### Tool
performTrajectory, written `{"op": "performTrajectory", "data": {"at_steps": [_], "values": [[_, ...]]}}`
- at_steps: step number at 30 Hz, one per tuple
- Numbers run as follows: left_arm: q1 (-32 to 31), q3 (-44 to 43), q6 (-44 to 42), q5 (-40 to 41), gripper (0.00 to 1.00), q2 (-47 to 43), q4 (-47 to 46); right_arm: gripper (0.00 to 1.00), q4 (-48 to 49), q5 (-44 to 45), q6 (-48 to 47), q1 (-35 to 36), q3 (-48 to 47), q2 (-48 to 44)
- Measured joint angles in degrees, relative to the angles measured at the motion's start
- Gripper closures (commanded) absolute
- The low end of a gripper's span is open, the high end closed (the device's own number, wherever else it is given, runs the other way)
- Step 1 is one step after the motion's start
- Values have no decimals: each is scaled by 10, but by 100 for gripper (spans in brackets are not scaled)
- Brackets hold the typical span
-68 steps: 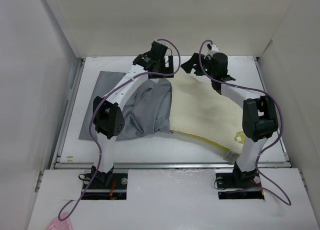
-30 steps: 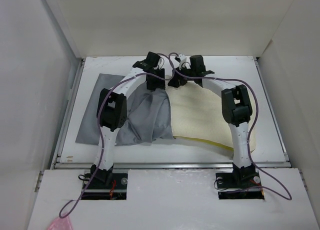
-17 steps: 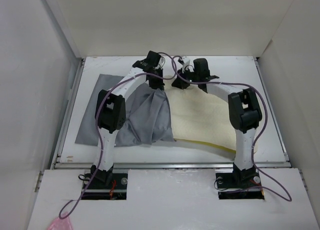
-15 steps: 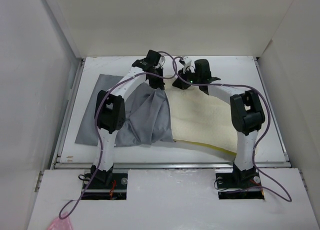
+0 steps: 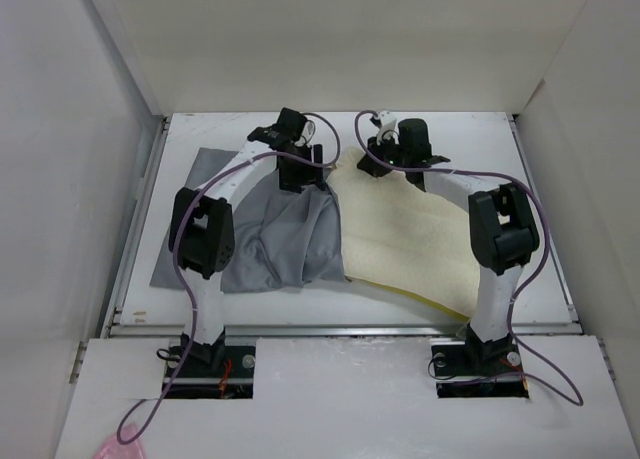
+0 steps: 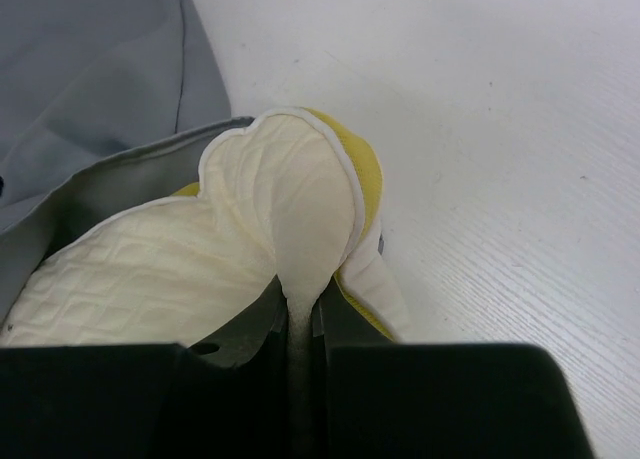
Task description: Put the pillow into the pillowcase
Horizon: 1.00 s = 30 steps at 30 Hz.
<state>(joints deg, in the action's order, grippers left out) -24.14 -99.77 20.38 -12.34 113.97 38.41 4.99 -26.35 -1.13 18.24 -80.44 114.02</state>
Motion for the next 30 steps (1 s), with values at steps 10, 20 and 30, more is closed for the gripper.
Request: {"op": "performTrajectory", "data": {"at_steps": [10, 20, 30], "values": [[-8, -59, 6, -29, 37, 48, -7, 100, 2, -3, 0, 0, 3, 0], [5, -118, 11, -36, 37, 80, -14, 100, 1, 0, -1, 0, 3, 0], [-17, -142, 19, -68, 100, 139, -21, 100, -7, 6, -6, 4, 3, 0]]}}
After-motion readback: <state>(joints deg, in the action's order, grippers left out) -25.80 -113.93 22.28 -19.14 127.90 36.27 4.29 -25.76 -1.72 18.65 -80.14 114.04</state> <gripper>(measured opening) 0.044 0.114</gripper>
